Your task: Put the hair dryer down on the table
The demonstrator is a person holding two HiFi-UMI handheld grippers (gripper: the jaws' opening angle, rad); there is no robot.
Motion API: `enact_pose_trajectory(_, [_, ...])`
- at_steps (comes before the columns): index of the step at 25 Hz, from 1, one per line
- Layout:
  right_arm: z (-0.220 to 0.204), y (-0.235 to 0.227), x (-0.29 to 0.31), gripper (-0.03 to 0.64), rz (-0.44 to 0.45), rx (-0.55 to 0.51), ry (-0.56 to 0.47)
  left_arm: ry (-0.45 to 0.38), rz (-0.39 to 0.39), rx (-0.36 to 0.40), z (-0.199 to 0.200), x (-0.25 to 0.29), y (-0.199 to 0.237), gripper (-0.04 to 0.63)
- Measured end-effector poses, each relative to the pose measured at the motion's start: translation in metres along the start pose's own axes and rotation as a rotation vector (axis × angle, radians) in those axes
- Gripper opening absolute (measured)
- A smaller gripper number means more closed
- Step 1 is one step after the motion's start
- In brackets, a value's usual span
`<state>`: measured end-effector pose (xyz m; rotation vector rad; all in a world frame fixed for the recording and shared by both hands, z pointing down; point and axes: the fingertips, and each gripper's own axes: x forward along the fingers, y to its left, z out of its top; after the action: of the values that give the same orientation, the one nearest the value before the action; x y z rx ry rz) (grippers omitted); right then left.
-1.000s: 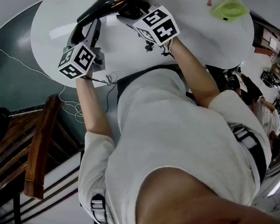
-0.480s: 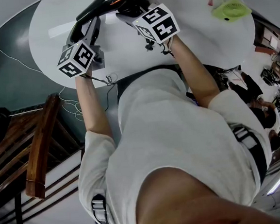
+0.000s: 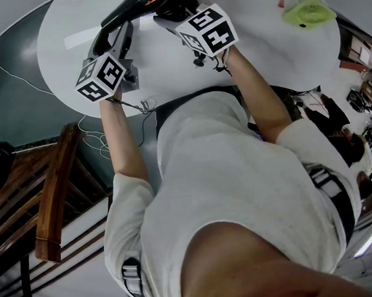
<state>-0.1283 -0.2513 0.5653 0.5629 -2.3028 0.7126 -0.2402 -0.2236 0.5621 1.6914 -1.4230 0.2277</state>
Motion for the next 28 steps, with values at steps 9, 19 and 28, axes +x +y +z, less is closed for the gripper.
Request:
enact_pose_trajectory(9, [0.000, -0.004, 0.004, 0.285, -0.001, 0.011, 0.003, 0.012, 0.006, 0.006, 0.000, 0.004, 0.002, 0.328])
enact_pose_trajectory(19, [-0.003, -0.008, 0.008, 0.285, -0.006, 0.016, 0.006, 0.018, 0.007, 0.001, -0.002, 0.010, 0.004, 0.328])
enact_pose_trajectory(28, [-0.005, -0.010, 0.010, 0.285, -0.013, 0.020, 0.010, 0.028, 0.005, 0.003, -0.004, 0.012, 0.005, 0.328])
